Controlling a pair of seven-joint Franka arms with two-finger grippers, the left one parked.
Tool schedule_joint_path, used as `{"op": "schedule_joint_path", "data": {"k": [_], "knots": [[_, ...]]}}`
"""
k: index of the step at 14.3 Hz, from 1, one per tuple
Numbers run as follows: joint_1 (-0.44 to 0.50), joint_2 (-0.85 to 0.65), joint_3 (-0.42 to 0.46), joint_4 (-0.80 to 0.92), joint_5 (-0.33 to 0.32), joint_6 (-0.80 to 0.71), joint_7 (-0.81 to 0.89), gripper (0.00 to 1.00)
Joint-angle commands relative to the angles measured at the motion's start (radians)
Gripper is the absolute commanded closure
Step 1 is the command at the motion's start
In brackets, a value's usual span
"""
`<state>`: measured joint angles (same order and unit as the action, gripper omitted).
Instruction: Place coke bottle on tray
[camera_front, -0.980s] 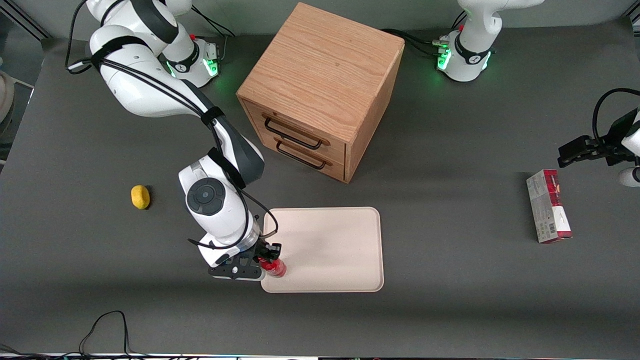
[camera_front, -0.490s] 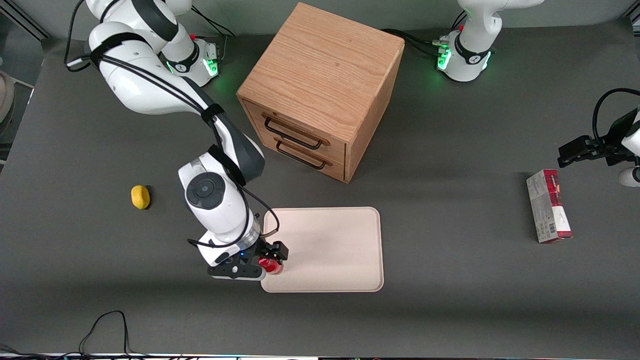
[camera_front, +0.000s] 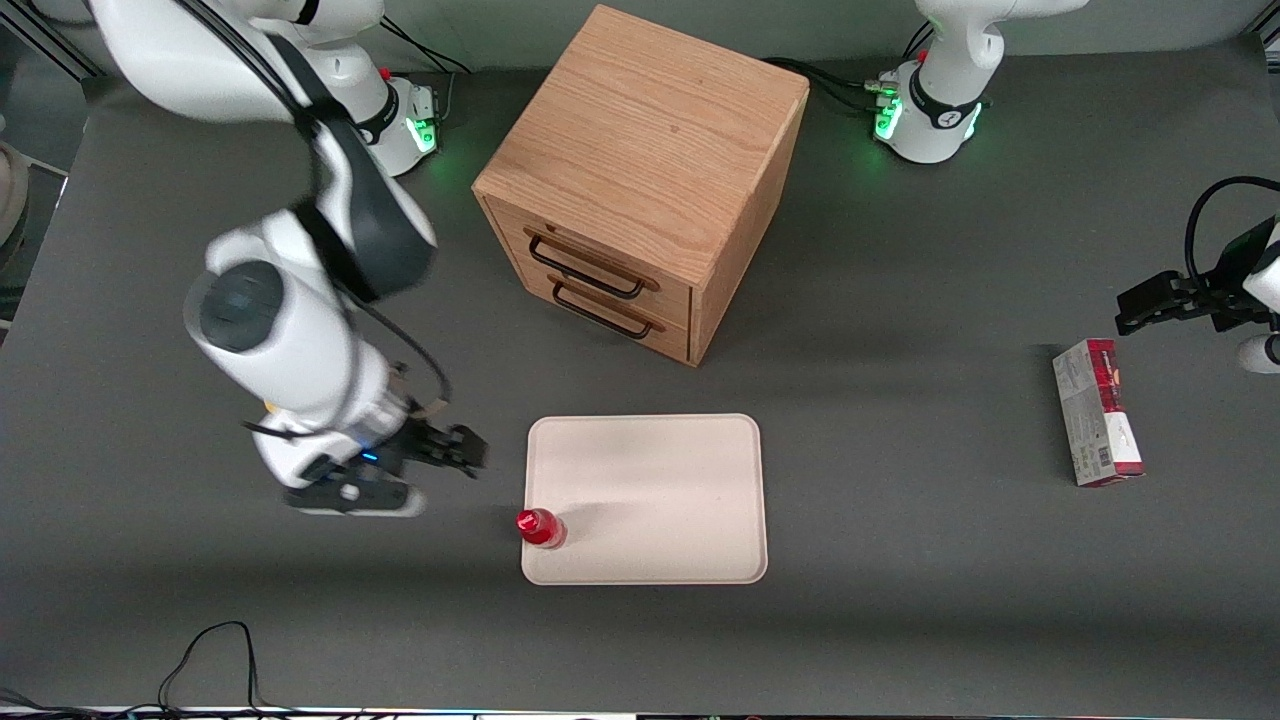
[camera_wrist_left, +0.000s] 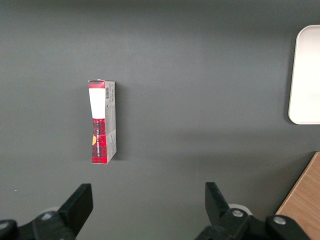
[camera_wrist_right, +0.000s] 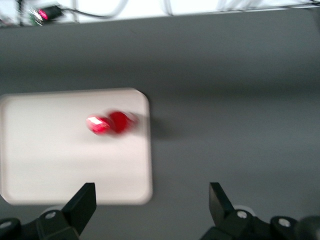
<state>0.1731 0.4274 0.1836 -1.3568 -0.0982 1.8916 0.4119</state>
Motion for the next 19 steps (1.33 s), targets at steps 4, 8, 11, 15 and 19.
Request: {"op": "schedule_joint_path", "data": {"k": [4,8,11,15,19], "knots": [[-0.020,-0.399,-0.234,-0.255,0.112,-0.288,-0.234,0.00],[-0.020,-0.551,-0.349,-0.361,0.141,-0.304,-0.246,0.00],[-0.020,-0.562,-0.346,-0.381,0.140,-0.296,-0.233,0.00],[-0.023,-0.610,-0.342,-0.439,0.130,-0.264,-0.242,0.00],[-0.037,-0.613,-0.326,-0.433,0.091,-0.278,-0.242,0.00]]}}
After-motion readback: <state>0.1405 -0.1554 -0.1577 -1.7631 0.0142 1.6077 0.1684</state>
